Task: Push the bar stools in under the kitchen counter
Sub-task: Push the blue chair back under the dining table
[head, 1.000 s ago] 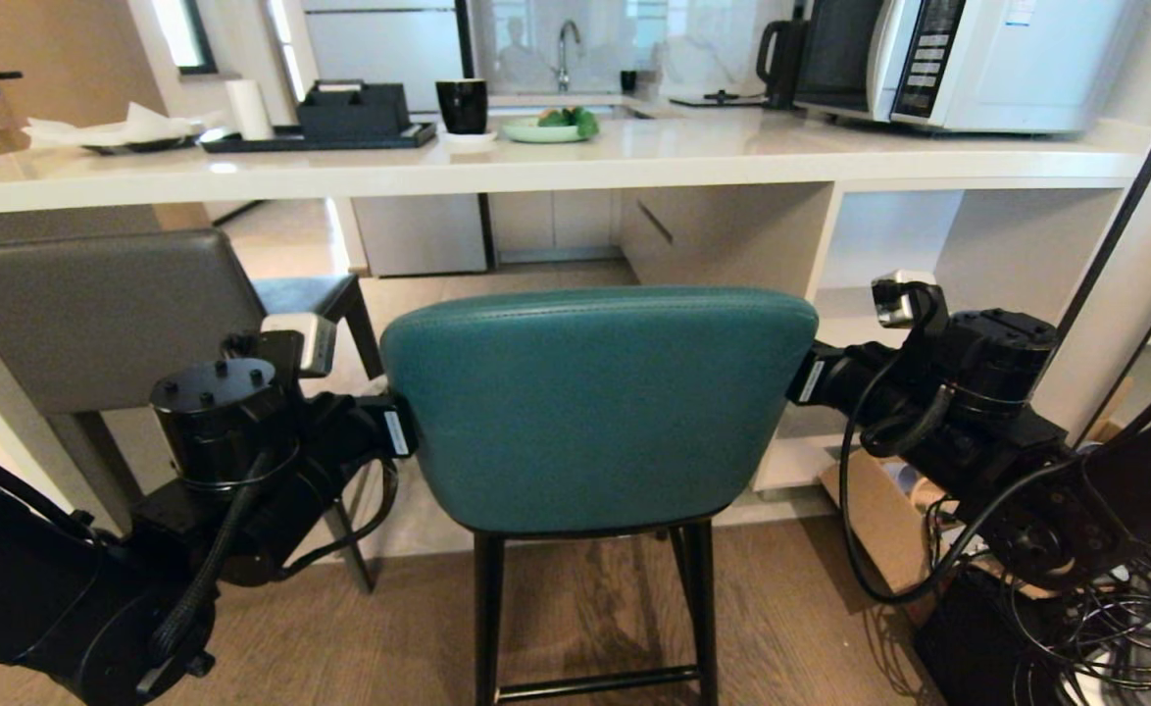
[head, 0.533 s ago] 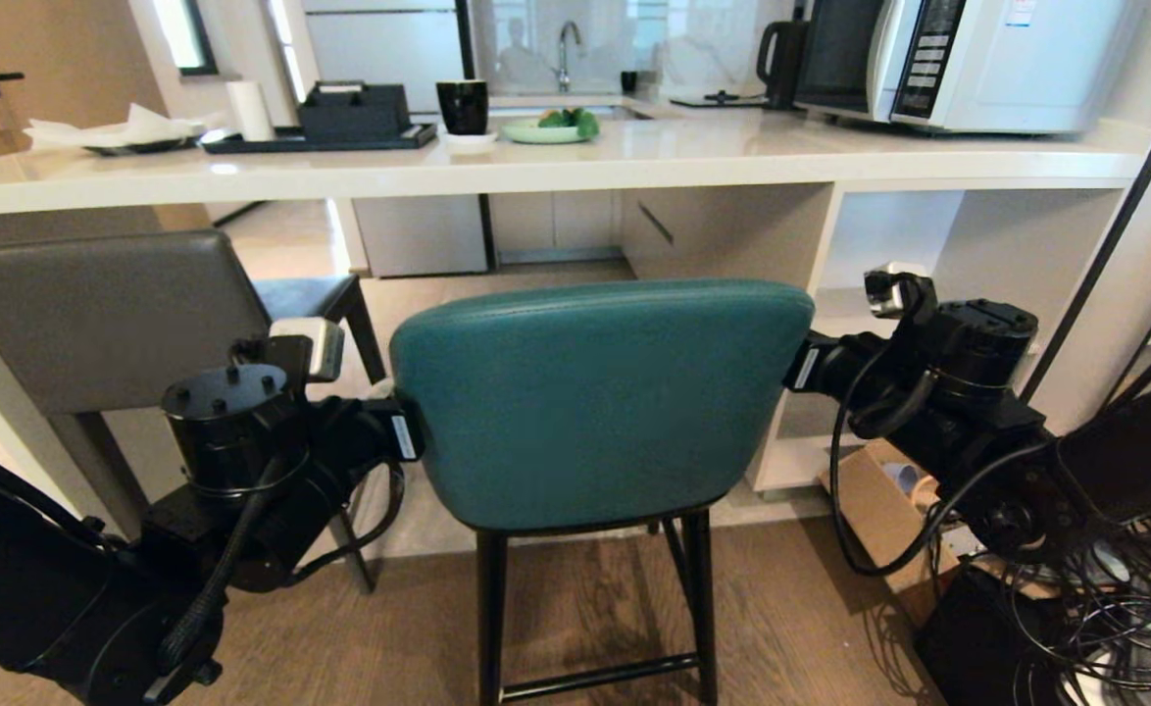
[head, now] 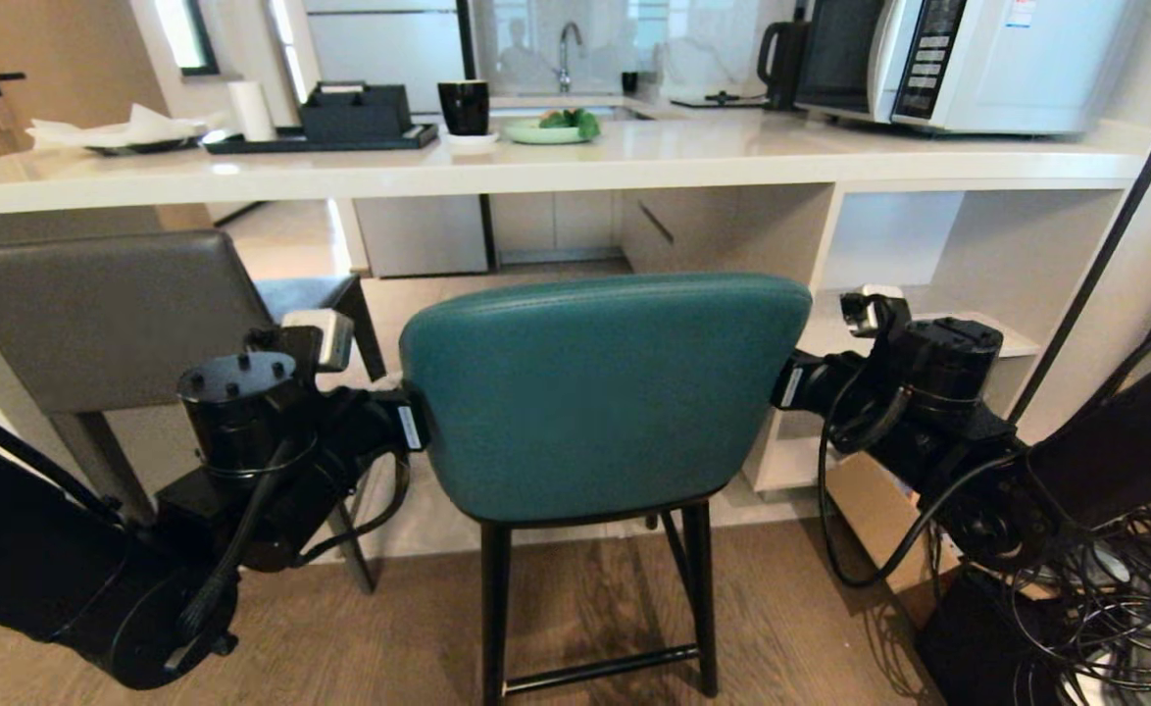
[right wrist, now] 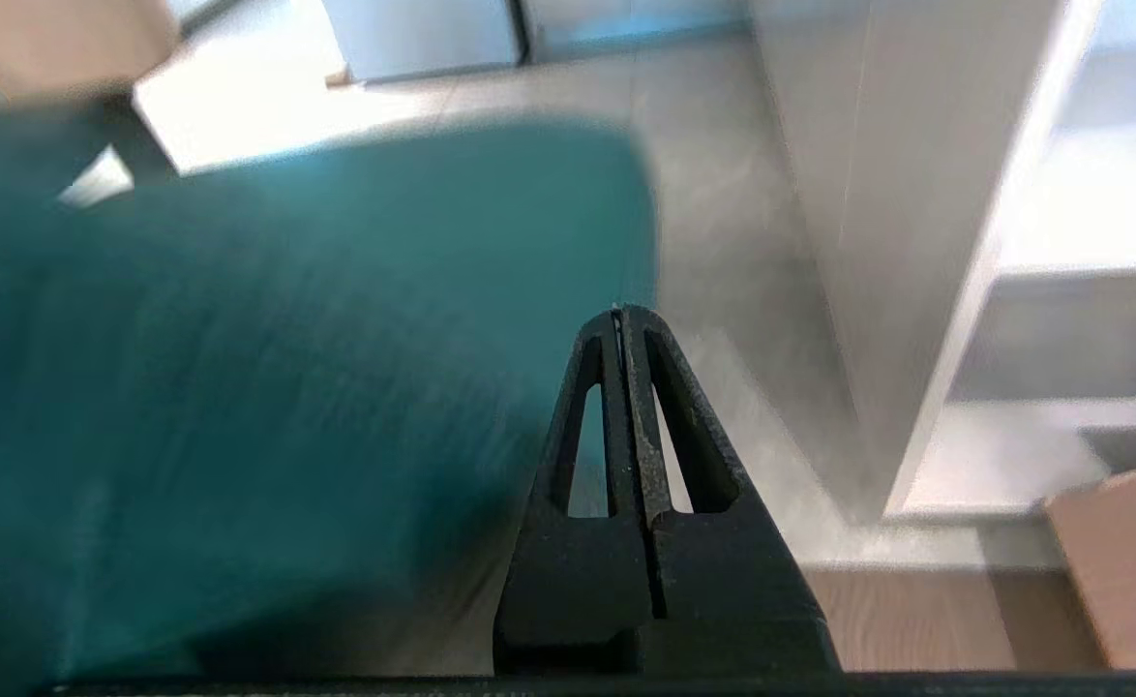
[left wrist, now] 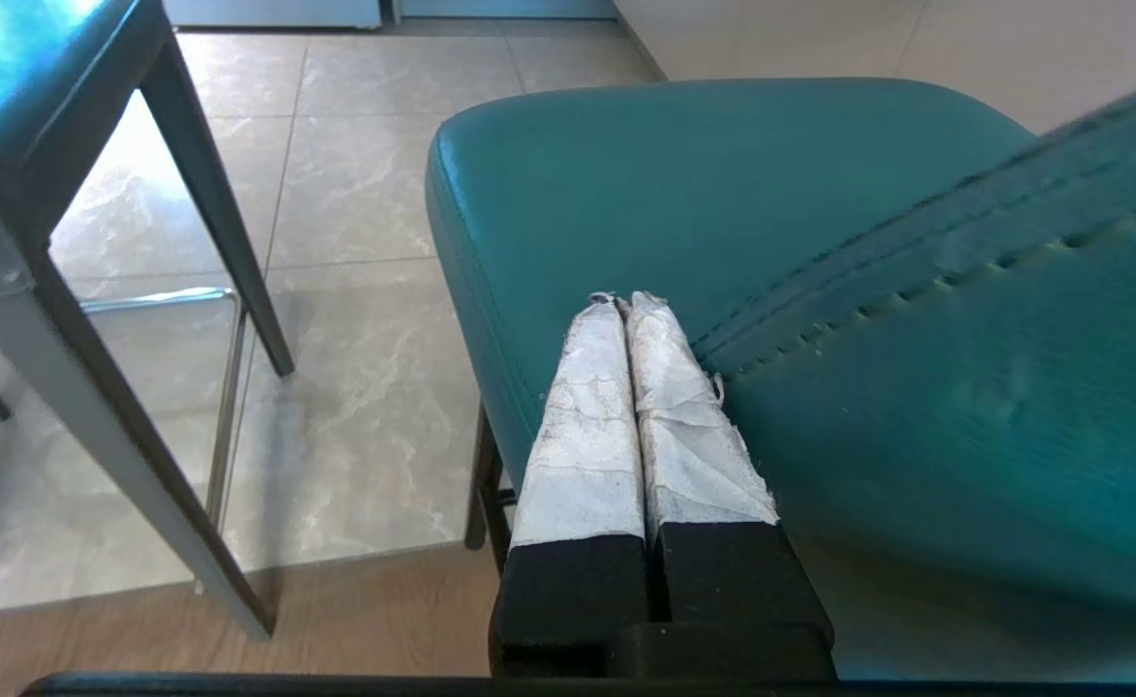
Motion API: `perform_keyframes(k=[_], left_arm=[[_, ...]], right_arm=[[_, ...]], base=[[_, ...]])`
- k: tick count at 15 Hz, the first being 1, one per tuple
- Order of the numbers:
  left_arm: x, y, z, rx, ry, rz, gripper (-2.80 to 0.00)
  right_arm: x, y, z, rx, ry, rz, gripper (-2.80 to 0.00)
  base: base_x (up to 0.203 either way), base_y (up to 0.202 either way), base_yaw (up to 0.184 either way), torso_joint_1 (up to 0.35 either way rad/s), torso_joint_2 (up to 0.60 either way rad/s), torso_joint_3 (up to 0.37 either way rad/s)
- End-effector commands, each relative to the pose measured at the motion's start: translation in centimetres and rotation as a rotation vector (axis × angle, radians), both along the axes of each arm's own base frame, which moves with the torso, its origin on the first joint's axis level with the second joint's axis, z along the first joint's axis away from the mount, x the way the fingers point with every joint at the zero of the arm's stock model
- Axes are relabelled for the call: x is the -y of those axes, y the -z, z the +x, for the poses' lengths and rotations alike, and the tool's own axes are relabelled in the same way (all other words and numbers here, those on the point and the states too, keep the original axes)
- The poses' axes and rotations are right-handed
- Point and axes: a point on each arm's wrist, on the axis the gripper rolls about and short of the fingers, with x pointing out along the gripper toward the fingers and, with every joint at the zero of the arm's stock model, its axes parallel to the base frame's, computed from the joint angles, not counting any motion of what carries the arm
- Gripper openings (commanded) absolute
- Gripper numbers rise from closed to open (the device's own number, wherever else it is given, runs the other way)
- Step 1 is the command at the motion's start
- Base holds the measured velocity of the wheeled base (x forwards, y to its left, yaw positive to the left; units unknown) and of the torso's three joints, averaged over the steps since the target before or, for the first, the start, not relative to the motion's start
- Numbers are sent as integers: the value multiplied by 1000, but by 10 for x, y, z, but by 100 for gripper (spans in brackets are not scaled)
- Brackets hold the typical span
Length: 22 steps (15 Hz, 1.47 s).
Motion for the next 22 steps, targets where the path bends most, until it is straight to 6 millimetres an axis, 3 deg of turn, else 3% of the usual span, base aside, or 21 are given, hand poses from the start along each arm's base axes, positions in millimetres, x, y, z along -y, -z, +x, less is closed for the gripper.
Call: perform_keyframes(k=[1,10,16,22], left_arm=[[-4,-1,9,16,-39,-5,-280],[-25,3,26,24,-118,43,-280],[21,-10,14,70,11,21,-280],[15,-13,24,64,-21,25,-280]], right_arm=[[1,-2,-1,12,4,8,-280],[0,-3,-4,12,-3,8,-280],[0,0,-3,3,-3,5,-280],[0,2,-2,-1,-2,4,-280]], base=[[0,0,0,0,0,0],[0,0,0,0,0,0],[0,0,0,0,0,0],[0,0,0,0,0,0]])
